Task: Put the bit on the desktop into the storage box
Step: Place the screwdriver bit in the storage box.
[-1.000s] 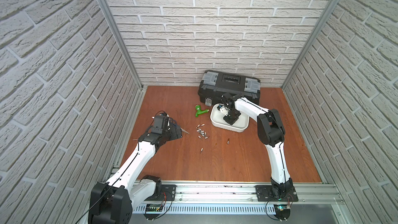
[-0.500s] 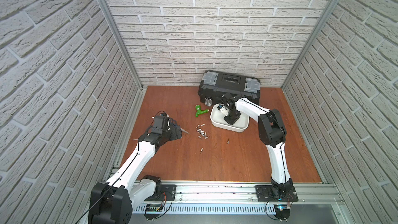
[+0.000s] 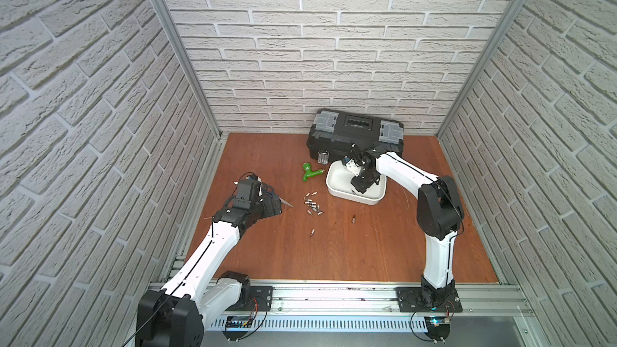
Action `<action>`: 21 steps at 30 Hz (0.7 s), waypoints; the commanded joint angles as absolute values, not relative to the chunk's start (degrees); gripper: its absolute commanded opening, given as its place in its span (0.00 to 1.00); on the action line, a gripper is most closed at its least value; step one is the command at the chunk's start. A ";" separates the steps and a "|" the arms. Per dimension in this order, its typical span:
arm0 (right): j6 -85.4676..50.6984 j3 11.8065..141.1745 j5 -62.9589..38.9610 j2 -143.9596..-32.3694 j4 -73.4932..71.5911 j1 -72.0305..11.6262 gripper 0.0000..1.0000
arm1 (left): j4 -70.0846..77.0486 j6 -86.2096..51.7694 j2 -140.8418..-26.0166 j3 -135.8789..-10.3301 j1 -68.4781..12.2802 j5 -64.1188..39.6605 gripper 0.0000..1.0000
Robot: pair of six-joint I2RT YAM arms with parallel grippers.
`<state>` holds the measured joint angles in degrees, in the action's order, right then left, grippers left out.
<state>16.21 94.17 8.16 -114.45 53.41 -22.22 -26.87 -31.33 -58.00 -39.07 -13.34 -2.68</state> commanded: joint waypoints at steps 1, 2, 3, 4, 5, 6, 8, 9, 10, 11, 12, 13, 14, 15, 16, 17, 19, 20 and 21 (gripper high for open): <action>14.94 92.11 9.18 -108.72 51.42 -22.06 0.63 | -27.04 -31.74 -56.70 -39.29 -14.05 -3.07 0.98; 14.60 91.50 9.23 -107.58 51.33 -22.06 0.65 | -27.20 -31.88 -56.60 -39.45 -14.06 -3.07 0.98; 14.19 90.88 9.29 -106.36 51.44 -22.13 0.67 | -27.41 -31.89 -56.47 -39.56 -14.30 -3.00 0.98; 13.82 90.45 9.26 -105.29 51.42 -22.09 0.69 | -27.63 -31.89 -56.36 -39.62 -14.41 -3.07 0.99; 13.28 89.83 9.01 -104.00 51.43 -22.20 0.71 | -27.76 -31.91 -56.21 -39.71 -14.61 -3.08 0.99; 12.91 89.29 8.62 -102.60 51.49 -22.31 0.73 | -27.94 -32.00 -56.17 -39.84 -14.89 -3.01 0.99; 11.99 87.91 8.26 -99.84 51.16 -22.48 0.79 | -28.09 -32.06 -56.16 -40.06 -15.60 -2.81 0.98; 11.45 87.30 8.04 -98.36 51.16 -22.60 0.81 | -28.20 -32.04 -56.14 -40.14 -16.08 -2.52 0.99; 10.90 86.76 7.91 -97.14 51.19 -22.66 0.83 | -28.42 -32.09 -56.18 -40.32 -16.55 -2.10 0.99; 10.23 86.11 8.03 -95.70 51.15 -22.74 0.86 | -28.68 -32.10 -56.25 -40.42 -17.18 -1.59 0.98; 9.31 85.26 8.27 -94.11 50.96 -22.82 0.90 | -28.97 -32.09 -56.50 -40.68 -17.93 -1.27 0.98; 8.53 84.44 8.42 -92.70 50.46 -22.85 0.93 | -29.25 -32.08 -56.60 -40.84 -18.55 -0.87 0.99; 7.61 83.37 8.67 -90.96 49.76 -22.85 0.97 | -29.72 -32.02 -56.90 -41.08 -19.25 -0.42 0.98; 6.63 82.23 9.00 -89.18 48.97 -22.91 1.00 | -30.03 -32.03 -57.07 -41.29 -19.97 0.02 0.98; 5.83 81.40 9.00 -87.83 48.49 -22.90 1.00 | -30.21 -32.06 -57.21 -41.42 -20.60 0.33 0.98; 4.93 80.76 8.72 -86.49 48.26 -22.92 0.99 | -30.38 -32.00 -57.33 -41.58 -21.31 0.69 0.99; 2.82 80.11 7.48 -84.58 48.78 -22.85 0.99 | -30.71 -32.05 -57.69 -41.83 -22.47 1.49 0.98; 1.36 79.77 6.62 -83.80 49.16 -22.85 0.99 | -30.84 -32.08 -57.82 -42.05 -23.04 1.82 0.98; -0.01 79.24 5.47 -82.76 49.43 -22.93 0.99 | -30.94 -32.00 -58.00 -42.10 -23.52 2.08 0.98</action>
<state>5.37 80.44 7.81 -85.34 50.65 -22.61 -30.22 -31.75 -57.47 -40.56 -22.35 0.08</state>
